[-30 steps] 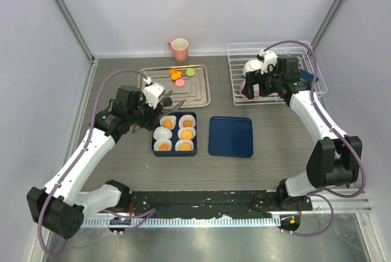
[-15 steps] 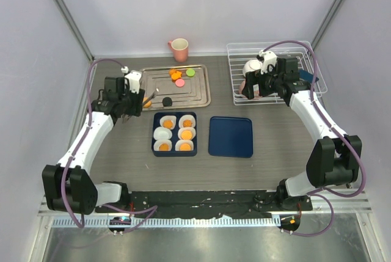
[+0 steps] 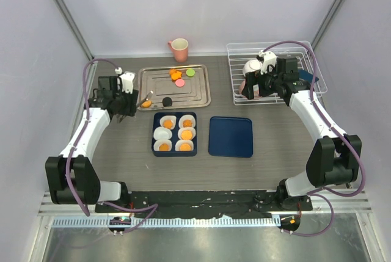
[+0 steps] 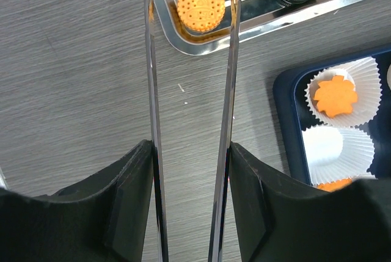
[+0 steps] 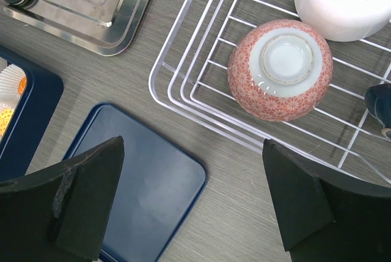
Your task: Pack the cookies
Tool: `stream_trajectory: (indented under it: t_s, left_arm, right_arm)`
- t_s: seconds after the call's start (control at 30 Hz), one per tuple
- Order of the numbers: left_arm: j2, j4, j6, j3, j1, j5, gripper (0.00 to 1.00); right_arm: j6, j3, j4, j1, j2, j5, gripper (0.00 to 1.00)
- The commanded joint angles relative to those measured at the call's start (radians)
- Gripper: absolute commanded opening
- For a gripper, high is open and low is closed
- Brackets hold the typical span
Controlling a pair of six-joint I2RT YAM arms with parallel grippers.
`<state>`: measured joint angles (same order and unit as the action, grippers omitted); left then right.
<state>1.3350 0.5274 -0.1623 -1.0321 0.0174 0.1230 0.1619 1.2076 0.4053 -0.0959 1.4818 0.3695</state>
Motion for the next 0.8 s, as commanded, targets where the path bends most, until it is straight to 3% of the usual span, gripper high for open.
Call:
stream_trajectory:
  t_s: [0.0,0.77]
  left_arm:
    - [0.015,-0.038,-0.032,-0.014,-0.010,0.041,0.54]
    - [0.093,-0.040,-0.066,-0.013,-0.050,0.047,0.54]
  right_arm:
    - [0.011,0.009,-0.013,0.001,-0.008,0.014,1.00]
    - [0.013,0.009,-0.013,-0.001,-0.006,0.012,1.00]
